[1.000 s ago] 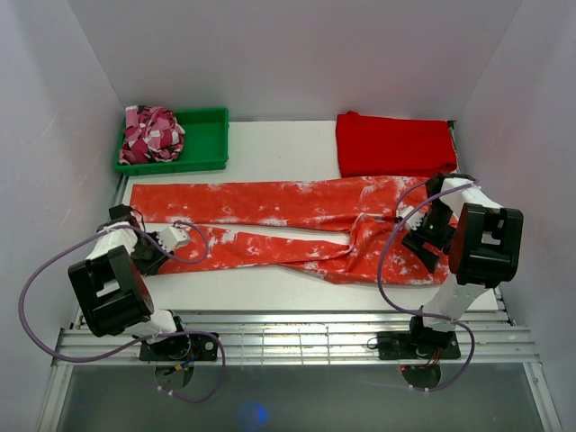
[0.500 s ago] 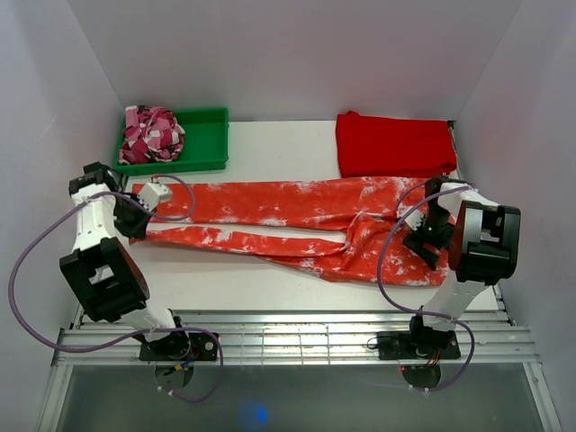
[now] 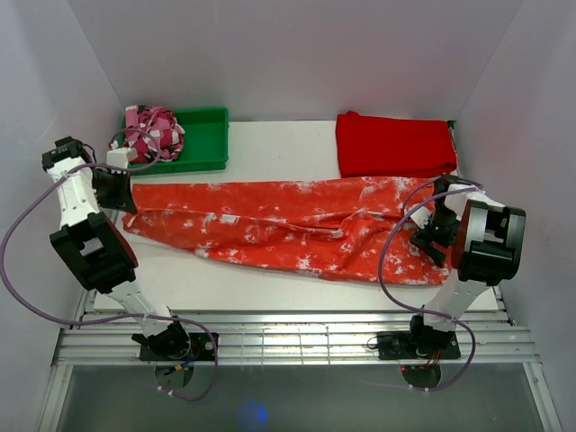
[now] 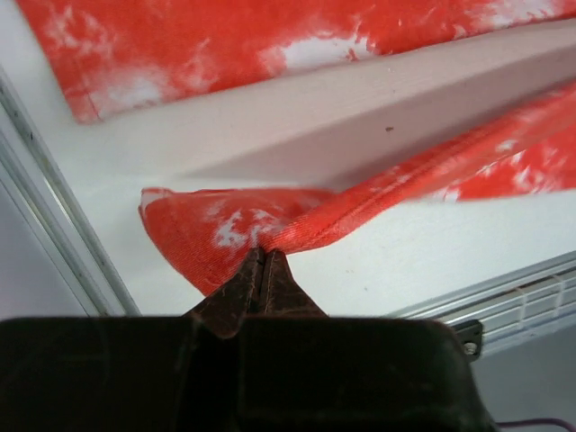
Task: Fold and stack the trousers
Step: Flatten the trousers out
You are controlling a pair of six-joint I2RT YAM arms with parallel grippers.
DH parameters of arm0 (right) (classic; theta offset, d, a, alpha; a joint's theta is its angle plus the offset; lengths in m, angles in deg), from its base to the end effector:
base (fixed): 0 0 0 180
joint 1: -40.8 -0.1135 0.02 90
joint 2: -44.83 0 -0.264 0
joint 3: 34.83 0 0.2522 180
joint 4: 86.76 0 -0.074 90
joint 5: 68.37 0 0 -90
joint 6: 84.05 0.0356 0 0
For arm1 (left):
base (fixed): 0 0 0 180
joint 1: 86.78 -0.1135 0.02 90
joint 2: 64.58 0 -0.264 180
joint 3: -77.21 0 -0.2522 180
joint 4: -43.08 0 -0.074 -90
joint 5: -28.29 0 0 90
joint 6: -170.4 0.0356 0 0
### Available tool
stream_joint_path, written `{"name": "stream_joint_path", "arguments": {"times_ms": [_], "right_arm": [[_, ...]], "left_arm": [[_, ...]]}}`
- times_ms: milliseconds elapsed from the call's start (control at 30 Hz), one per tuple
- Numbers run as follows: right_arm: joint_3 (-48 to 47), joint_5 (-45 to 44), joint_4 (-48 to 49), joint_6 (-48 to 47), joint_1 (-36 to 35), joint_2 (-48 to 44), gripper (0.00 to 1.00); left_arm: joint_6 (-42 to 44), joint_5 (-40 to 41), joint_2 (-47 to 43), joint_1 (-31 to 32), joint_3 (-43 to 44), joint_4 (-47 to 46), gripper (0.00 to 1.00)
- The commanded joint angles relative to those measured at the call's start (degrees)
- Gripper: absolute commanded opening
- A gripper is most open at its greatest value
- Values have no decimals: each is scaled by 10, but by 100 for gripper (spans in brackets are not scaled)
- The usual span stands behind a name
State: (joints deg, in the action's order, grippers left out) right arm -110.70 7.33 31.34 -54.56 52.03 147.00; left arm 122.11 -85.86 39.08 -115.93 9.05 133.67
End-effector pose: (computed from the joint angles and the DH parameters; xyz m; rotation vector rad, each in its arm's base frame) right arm 0.2976 -0.0681 0.1514 1.2464 -2.7316 0.3329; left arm 0.3093 0.1558 0.3004 0.3417 2.7457 -0.3759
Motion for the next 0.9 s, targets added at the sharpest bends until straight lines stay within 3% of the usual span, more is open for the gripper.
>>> {"name": "stream_joint_path", "arguments": {"times_ms": [0,233,367,533,733,833,867], "right_arm": [[11,-18,32,-32,14,-19,91],[24,-22,60,-68,39,-32,91],[31,-22,66,-87,48,-41,92],[29,-28,65,-91,50,-43,93],[51,-49,73,-109,49,-62,94],[41,-29,50,-99,47,-73,96],[25,-9,25,-95,46,-76,97]], "left_arm": [[-80,-28,-69,-21,11,-1,0],[0,26,-221,-27,-139,35,0],[-9,65,-244,-28,-235,1,0],[-41,136,-158,-28,-278,-118,0],[-83,189,0,-30,-208,-186,0],[-102,166,45,-30,-154,-193,14],[-105,155,52,-30,-138,-188,25]]}}
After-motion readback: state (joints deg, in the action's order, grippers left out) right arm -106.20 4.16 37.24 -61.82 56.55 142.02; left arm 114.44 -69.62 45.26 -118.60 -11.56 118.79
